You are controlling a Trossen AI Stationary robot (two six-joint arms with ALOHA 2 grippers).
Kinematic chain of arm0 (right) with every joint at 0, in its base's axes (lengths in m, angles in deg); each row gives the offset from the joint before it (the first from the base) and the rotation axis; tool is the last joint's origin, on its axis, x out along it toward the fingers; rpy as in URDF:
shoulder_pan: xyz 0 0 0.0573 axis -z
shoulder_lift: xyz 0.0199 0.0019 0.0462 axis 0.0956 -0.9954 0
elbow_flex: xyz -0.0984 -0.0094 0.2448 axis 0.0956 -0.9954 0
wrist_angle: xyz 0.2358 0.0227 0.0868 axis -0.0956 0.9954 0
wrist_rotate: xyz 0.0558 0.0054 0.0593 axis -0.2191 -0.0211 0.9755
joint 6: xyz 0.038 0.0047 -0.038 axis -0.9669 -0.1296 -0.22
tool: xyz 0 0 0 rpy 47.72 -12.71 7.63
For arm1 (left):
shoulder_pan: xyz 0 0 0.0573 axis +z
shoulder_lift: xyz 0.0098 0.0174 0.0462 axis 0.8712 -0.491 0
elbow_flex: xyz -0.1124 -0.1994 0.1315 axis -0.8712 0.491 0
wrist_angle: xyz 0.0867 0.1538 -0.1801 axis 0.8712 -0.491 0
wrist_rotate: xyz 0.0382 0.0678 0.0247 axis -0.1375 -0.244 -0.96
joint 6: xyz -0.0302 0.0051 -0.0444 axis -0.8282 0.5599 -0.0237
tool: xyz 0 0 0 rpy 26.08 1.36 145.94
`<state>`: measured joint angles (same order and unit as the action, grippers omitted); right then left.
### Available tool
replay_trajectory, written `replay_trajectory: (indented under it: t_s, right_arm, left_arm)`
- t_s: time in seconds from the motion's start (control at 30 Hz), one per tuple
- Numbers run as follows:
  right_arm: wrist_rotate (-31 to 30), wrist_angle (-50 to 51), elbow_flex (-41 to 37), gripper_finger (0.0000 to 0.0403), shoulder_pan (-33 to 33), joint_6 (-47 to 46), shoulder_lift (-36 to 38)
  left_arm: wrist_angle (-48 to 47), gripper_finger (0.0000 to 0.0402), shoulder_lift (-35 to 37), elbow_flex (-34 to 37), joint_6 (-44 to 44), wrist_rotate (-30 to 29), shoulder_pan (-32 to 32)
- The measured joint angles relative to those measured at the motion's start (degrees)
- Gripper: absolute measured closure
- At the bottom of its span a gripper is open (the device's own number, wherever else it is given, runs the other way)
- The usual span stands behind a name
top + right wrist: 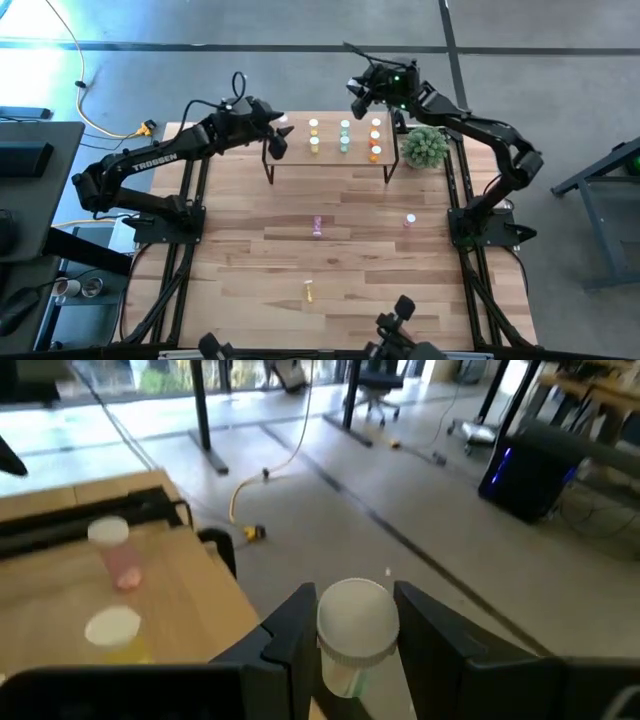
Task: Pick and place medicine bottles onto shelf by color
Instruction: Put the blue pill bottle aligned with the other blue pill bottles on the shelf
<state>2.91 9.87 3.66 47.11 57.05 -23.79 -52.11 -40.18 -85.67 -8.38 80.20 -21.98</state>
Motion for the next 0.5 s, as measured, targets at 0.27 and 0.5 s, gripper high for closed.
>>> replay_trajectory:
  t_s: [0.27, 0.5]
  right_arm:
    - [0.0, 2.7, 0.0, 0.0299, -1.6, -0.5, -3.4]
    - [0.0, 5.7, 0.0, 0.0299, -1.8, -1.4, -4.4]
  left_arm:
    - [-1.9, 0.0163, 0.0, 0.0, -1.4, 0.0, -0.3]
    - [-2.2, 0.0163, 0.0, 0.0, -1.4, 0.0, -0.3]
